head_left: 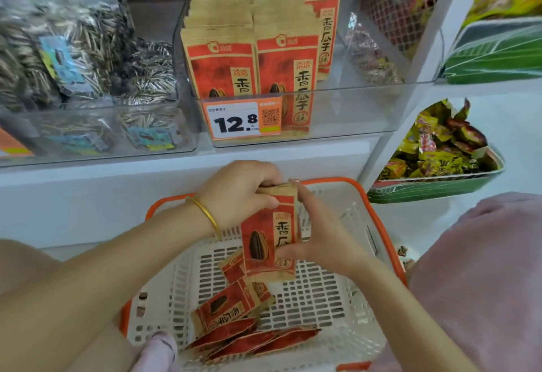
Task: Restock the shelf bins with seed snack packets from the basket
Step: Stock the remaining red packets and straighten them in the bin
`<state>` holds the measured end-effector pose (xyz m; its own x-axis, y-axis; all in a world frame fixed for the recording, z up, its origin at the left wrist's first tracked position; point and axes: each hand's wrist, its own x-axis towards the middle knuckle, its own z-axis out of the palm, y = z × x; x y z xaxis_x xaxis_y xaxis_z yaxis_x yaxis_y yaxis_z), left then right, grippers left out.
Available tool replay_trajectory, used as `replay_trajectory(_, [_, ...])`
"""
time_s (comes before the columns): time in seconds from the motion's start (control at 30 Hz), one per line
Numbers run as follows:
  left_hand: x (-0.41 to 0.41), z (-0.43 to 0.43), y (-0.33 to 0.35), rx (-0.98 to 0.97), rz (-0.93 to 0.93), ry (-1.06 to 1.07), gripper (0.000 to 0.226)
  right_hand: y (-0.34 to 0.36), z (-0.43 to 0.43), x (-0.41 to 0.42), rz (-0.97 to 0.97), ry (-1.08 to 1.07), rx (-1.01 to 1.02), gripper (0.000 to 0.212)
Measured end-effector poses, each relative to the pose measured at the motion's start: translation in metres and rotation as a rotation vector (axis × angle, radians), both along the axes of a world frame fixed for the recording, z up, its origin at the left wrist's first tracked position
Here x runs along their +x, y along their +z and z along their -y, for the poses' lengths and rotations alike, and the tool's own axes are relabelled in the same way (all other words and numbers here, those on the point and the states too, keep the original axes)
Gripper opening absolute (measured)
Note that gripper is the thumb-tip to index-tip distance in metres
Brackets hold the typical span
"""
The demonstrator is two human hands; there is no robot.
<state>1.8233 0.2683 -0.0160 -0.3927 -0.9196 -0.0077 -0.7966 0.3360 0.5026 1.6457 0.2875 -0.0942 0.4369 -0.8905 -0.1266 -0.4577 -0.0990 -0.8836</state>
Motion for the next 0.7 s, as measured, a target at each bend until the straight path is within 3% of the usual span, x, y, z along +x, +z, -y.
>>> replay_trajectory(0.1, [-0.019,0.011,0.031,-0.021,-0.127,-0.007,0.023,0.022,0.003,-0.016,0.133,-0.081,0.089,0.084])
replay_trajectory(0.2, [-0.038,0.027,0.067,-0.109,-0.141,-0.045,0.019,0.054,0.009,-0.037,0.177,-0.173,0.081,0.069])
replay_trajectory(0.4, [-0.046,0.064,0.133,-0.581,0.021,0.029,0.044,0.140,0.061,-0.075,0.382,-0.299,0.094,0.061])
replay_trajectory(0.5, [-0.039,0.088,0.139,-0.510,0.254,0.091,0.044,0.169,0.110,-0.083,0.408,-0.398,0.148,0.037])
replay_trajectory(0.63, [-0.034,0.103,0.134,-0.311,0.471,0.160,0.054,0.190,0.166,-0.077,0.228,-0.353,0.155,0.029])
replay_trajectory(0.7, [-0.032,0.108,0.132,-0.299,0.502,0.163,0.058,0.188,0.189,-0.068,0.144,-0.309,0.126,0.037])
